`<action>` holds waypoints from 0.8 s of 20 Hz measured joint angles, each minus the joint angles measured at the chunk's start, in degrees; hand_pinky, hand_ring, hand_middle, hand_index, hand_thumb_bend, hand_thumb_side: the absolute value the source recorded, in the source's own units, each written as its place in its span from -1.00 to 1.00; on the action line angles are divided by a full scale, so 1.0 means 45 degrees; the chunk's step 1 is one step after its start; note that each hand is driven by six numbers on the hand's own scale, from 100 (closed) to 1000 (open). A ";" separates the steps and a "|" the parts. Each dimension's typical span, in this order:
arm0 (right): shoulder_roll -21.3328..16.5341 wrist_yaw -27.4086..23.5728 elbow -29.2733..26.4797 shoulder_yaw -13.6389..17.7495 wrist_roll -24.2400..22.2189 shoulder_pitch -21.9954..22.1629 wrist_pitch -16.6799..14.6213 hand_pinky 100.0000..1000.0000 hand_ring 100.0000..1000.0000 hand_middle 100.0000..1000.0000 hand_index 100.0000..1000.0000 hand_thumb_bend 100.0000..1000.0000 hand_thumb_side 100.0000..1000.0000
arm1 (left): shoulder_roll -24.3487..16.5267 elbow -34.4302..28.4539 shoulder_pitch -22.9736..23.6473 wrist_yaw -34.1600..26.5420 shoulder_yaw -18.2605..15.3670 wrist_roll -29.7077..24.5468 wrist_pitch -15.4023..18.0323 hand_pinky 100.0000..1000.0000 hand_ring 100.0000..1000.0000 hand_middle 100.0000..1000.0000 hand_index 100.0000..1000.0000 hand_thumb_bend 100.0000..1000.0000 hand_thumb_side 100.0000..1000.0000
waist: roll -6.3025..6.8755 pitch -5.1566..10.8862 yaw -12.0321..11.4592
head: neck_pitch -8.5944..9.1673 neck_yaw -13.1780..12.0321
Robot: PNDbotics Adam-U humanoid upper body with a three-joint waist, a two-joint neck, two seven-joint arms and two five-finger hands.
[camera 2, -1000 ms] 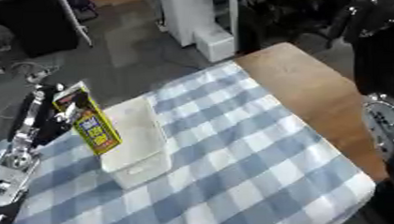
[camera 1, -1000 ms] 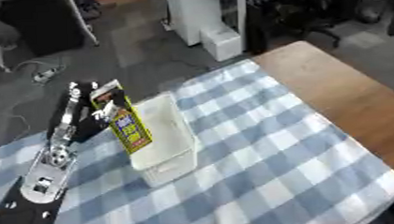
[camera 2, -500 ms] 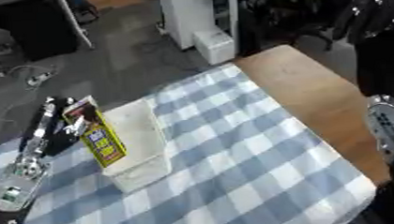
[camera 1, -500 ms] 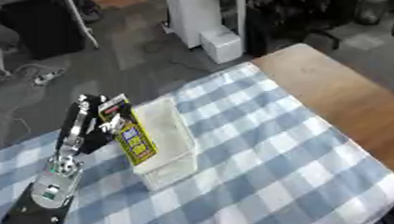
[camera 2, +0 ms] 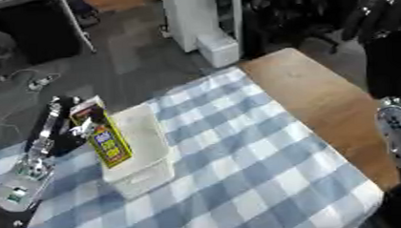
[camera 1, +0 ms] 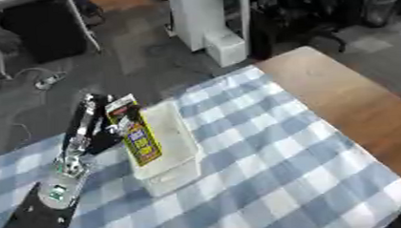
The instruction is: Pick up objects on the table and place them in the box.
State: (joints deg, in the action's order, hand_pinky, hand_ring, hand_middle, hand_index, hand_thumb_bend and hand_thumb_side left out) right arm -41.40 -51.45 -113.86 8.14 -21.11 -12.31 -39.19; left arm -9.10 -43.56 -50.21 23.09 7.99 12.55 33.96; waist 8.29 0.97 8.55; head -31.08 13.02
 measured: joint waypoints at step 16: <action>-0.0011 -0.0096 0.0000 0.0010 -0.0050 -0.0035 0.0118 -0.20 -0.28 -0.22 0.11 -1.00 1.00 | -0.0008 -0.0171 0.0174 0.1093 -0.0076 -0.3517 -0.0323 -0.04 0.21 0.71 0.88 0.51 0.77 | 0.0012 -0.0022 0.0008 | 0.0102 -0.0099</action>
State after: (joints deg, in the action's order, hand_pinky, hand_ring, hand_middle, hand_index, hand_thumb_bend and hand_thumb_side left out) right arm -41.45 -51.88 -113.86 8.18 -21.33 -12.46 -38.65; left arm -9.14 -44.33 -49.43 28.01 7.65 -3.27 32.51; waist 8.35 0.87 8.59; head -30.62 12.57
